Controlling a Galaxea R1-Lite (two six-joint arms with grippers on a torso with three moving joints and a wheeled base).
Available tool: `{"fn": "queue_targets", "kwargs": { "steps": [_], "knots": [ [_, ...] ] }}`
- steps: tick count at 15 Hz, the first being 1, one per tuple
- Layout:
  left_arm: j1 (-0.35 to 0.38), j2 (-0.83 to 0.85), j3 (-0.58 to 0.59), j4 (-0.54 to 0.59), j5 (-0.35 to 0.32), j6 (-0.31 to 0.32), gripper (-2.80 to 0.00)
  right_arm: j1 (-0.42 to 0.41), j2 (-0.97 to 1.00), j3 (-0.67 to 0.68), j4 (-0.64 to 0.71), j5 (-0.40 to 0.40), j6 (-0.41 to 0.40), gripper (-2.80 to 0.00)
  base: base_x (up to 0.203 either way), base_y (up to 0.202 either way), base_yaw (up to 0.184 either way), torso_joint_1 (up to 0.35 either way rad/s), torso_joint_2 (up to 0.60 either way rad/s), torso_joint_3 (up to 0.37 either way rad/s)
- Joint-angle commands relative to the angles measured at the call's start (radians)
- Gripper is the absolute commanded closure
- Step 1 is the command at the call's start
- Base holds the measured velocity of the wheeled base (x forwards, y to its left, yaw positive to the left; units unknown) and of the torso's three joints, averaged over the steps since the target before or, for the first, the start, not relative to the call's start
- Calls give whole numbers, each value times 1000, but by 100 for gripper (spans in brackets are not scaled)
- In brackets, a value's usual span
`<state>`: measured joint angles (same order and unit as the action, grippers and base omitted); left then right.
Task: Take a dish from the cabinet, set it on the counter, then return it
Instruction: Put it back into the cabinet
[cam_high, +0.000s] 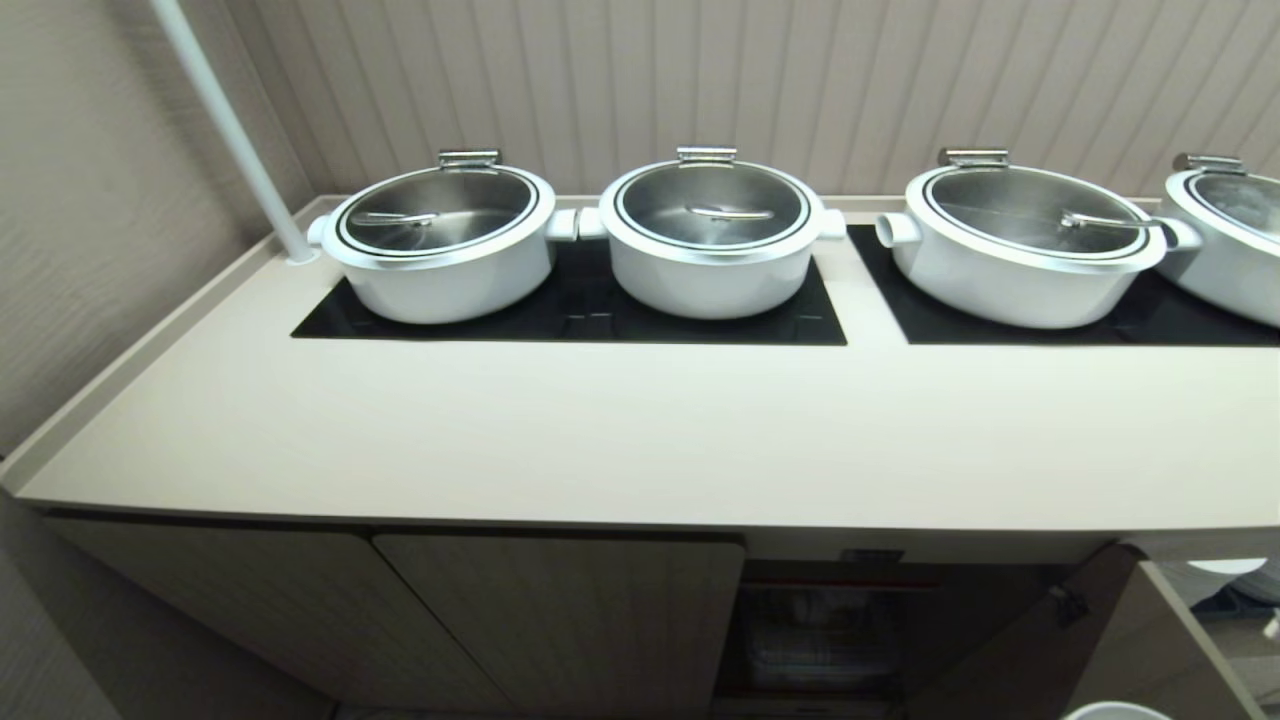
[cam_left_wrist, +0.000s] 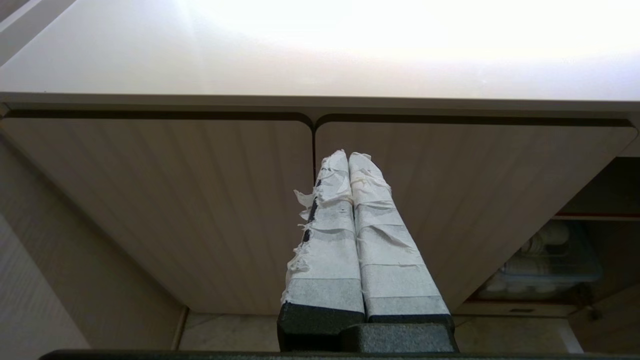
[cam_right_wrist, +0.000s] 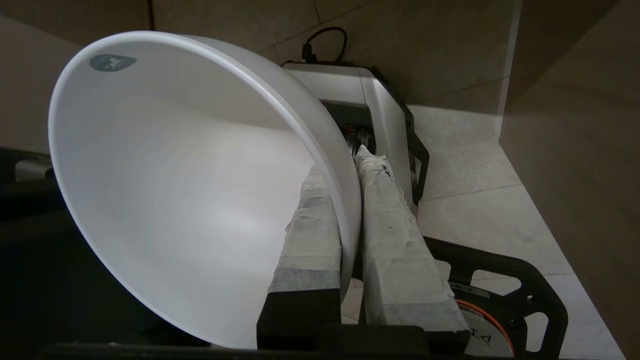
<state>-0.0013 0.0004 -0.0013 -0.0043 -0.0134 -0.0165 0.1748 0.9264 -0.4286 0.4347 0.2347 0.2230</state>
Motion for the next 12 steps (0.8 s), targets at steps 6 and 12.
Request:
{"fn": "queue_targets", "kwargs": {
  "steps": [6, 12],
  "knots": [
    [0, 0, 1, 0, 1, 0, 0, 48, 7, 31, 3, 1, 5, 0, 0, 0, 0, 0, 0, 0],
    [0, 0, 1, 0, 0, 0, 0, 49, 20, 31, 2, -11, 7, 0, 0, 0, 0, 0, 0, 0]
  ]
}}
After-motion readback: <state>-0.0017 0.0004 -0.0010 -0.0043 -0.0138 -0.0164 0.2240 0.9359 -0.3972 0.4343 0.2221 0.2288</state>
